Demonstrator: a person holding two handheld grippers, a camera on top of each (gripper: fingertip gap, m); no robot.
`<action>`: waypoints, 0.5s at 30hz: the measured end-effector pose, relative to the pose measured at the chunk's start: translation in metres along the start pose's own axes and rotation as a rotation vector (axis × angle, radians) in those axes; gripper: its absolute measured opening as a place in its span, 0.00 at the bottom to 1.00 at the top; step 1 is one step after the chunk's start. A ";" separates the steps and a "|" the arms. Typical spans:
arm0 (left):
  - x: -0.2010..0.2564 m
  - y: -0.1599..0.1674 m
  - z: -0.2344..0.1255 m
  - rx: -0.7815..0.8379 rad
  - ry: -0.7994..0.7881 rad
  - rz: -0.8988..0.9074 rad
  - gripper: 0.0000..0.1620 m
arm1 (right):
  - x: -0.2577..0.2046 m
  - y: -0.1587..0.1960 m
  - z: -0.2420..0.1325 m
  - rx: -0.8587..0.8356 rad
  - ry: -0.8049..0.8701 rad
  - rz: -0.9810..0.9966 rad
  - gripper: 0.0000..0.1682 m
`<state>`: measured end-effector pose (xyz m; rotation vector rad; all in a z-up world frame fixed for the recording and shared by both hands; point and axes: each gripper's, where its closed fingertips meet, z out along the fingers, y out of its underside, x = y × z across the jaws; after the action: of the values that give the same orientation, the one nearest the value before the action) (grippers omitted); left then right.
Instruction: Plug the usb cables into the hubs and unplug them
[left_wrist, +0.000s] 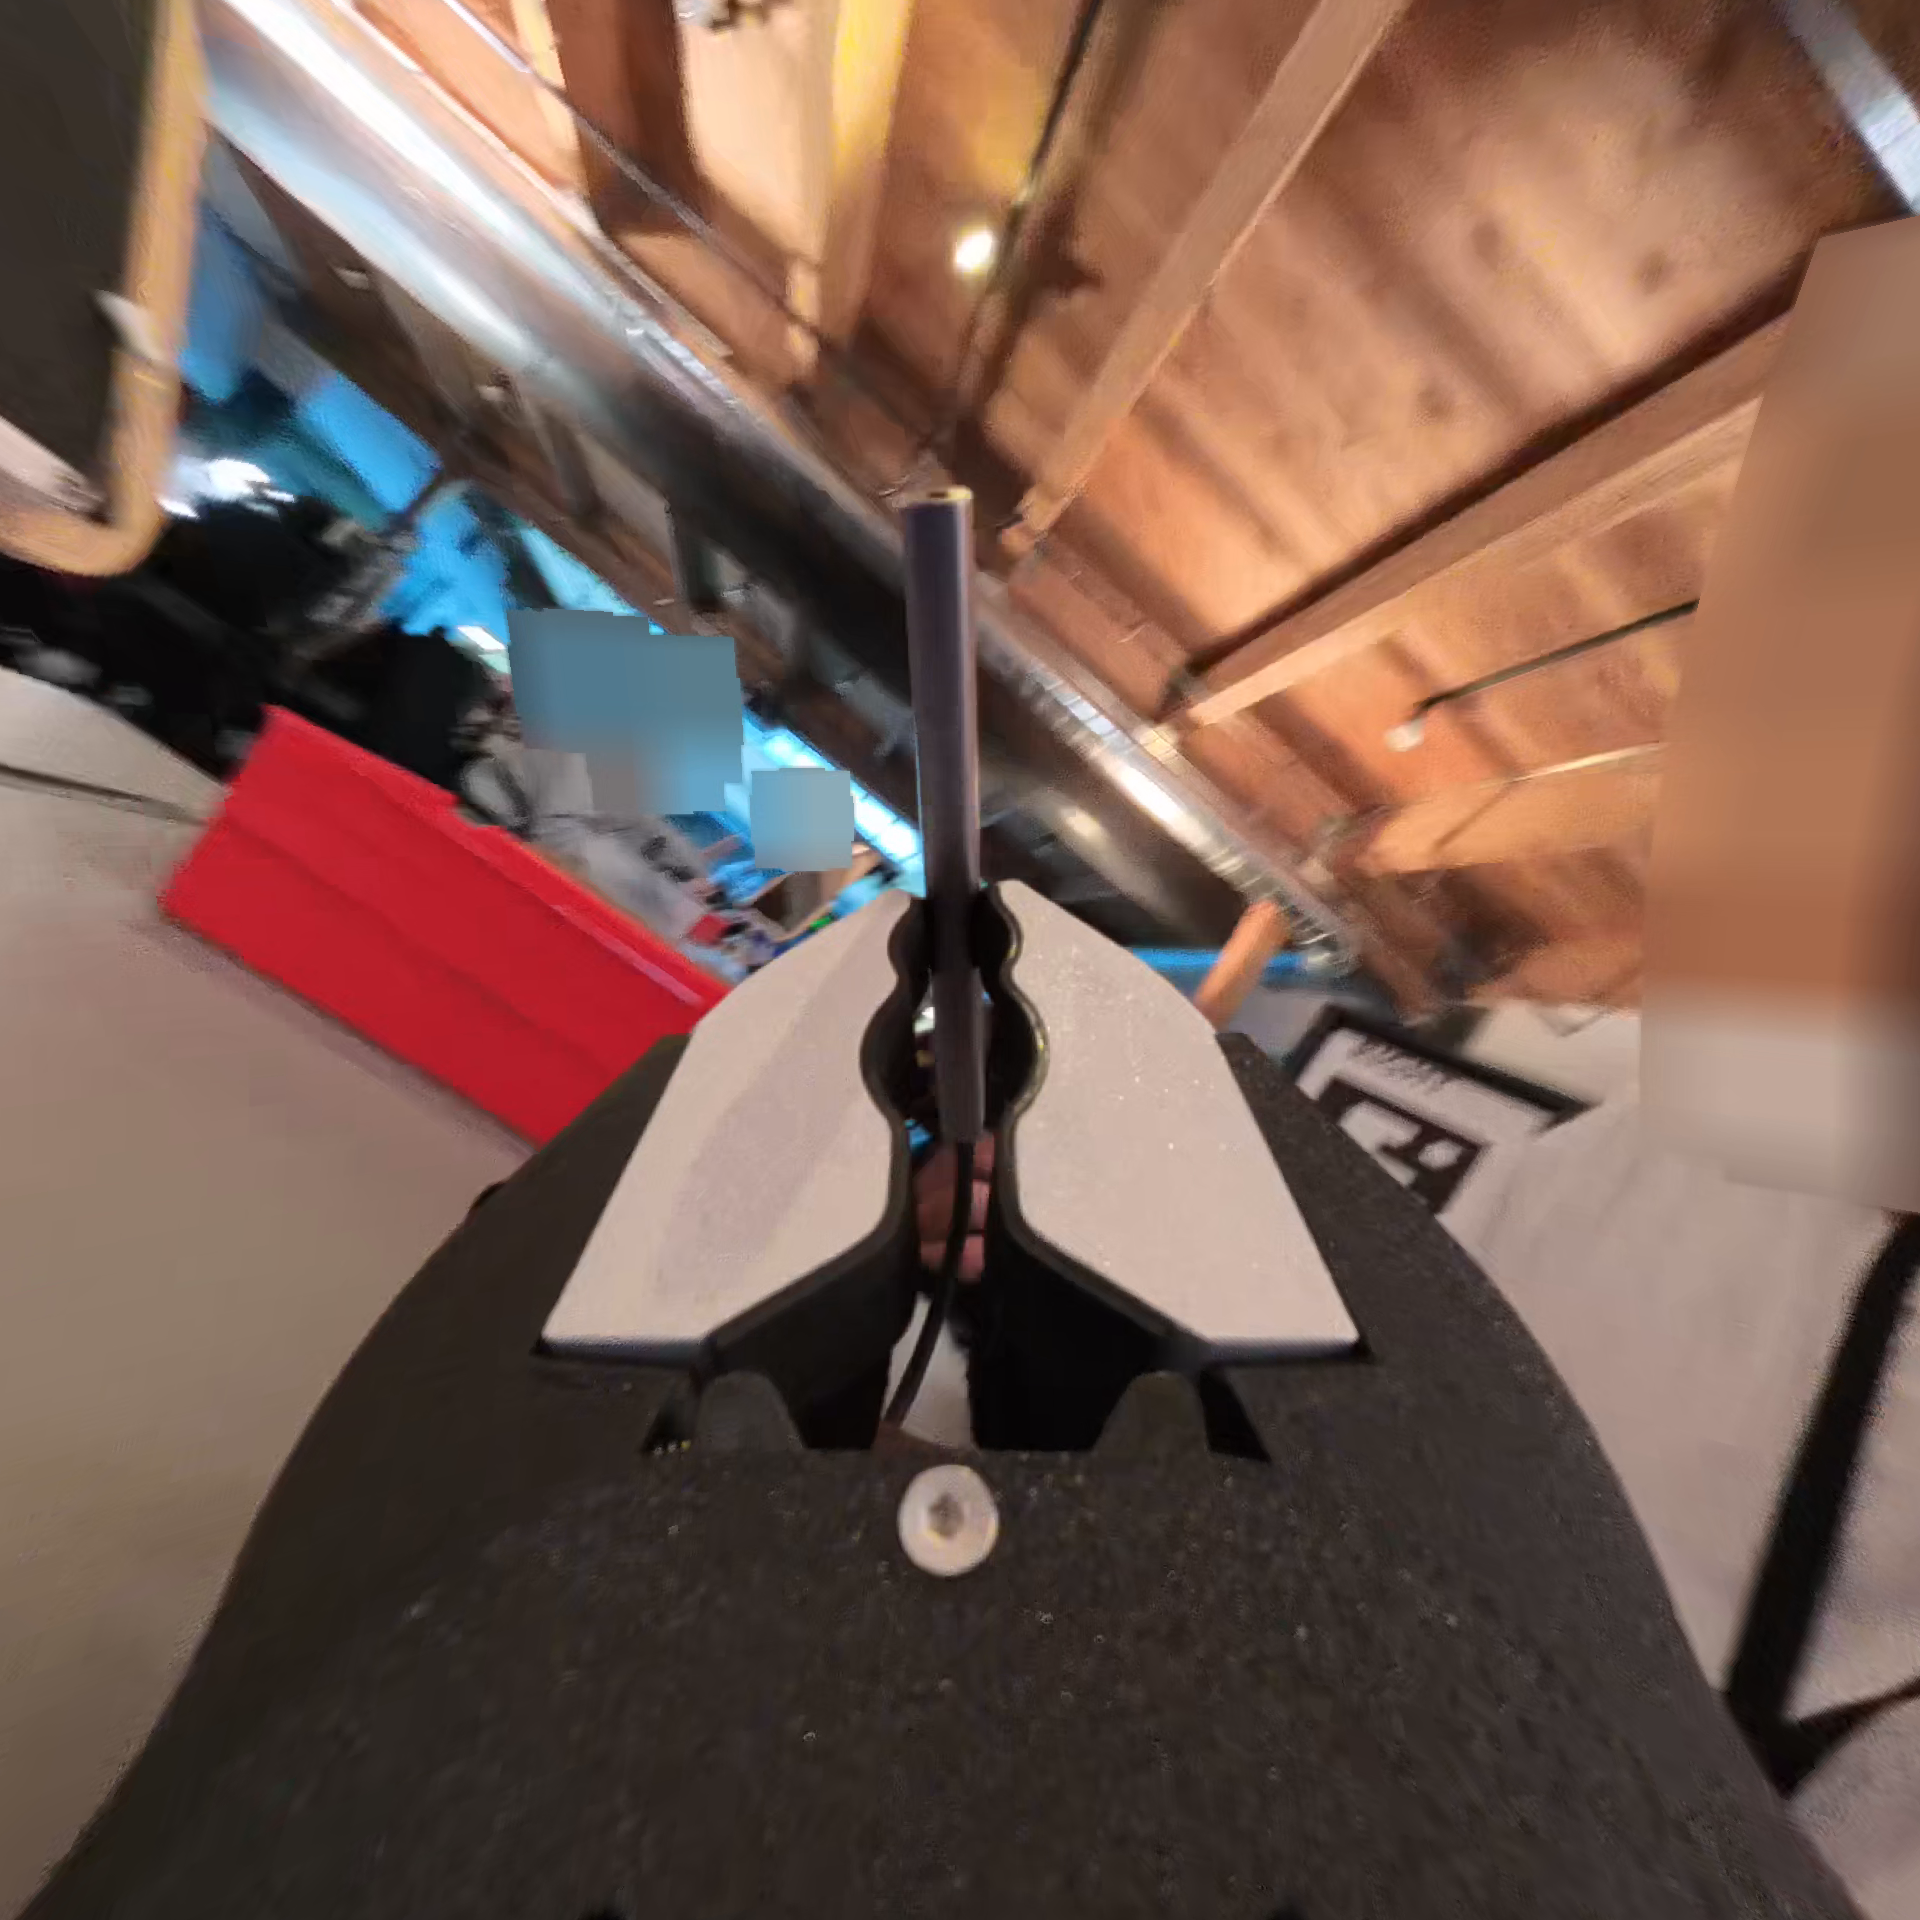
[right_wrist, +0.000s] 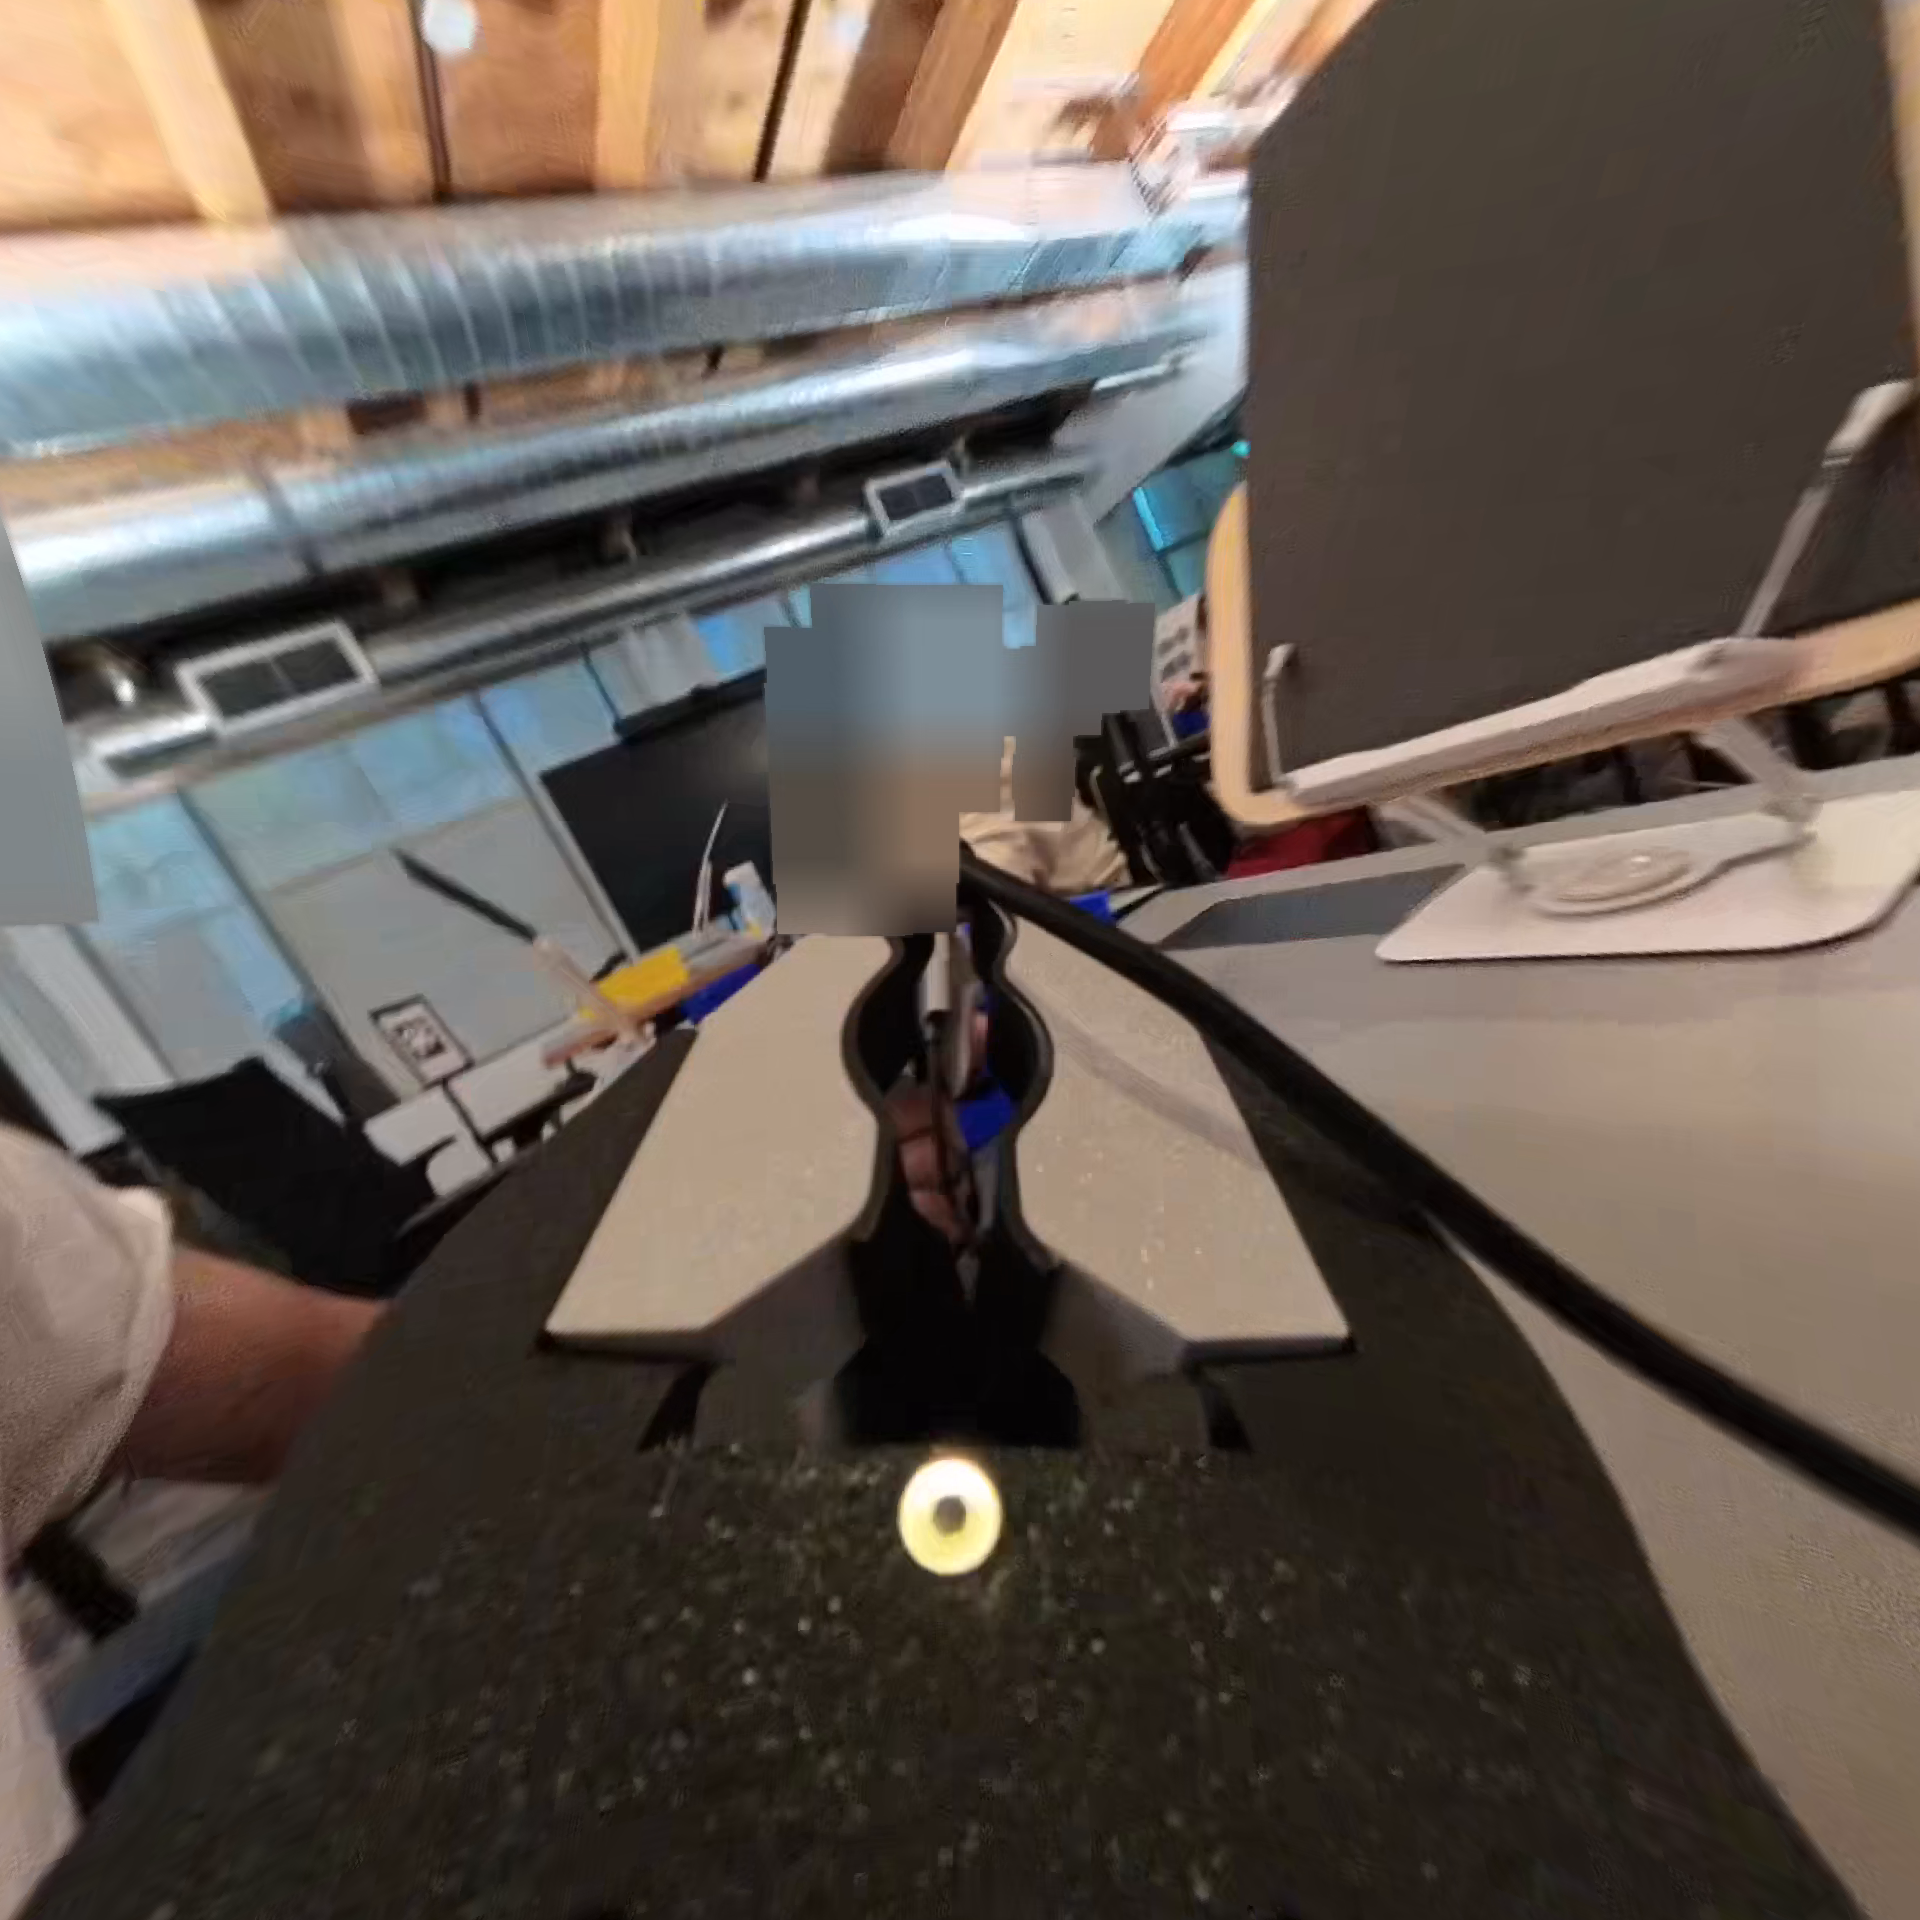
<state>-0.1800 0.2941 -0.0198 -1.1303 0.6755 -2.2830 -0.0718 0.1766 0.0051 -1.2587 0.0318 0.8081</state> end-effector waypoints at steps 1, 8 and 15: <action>0.006 0.011 0.009 -0.065 0.004 0.060 0.06 | -0.022 0.008 0.009 -0.039 -0.052 -0.025 0.02; 0.006 0.068 0.024 -0.364 -0.035 0.241 0.06 | -0.023 0.044 0.014 -0.401 -0.059 -0.084 0.03; 0.007 0.074 0.024 -0.415 -0.046 0.295 0.06 | 0.046 -0.025 -0.022 -0.726 0.170 -0.251 0.03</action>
<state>-0.1486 0.2288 -0.0494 -1.1659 1.2497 -1.9112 -0.0155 0.1797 -0.0023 -1.9675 -0.3021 0.4970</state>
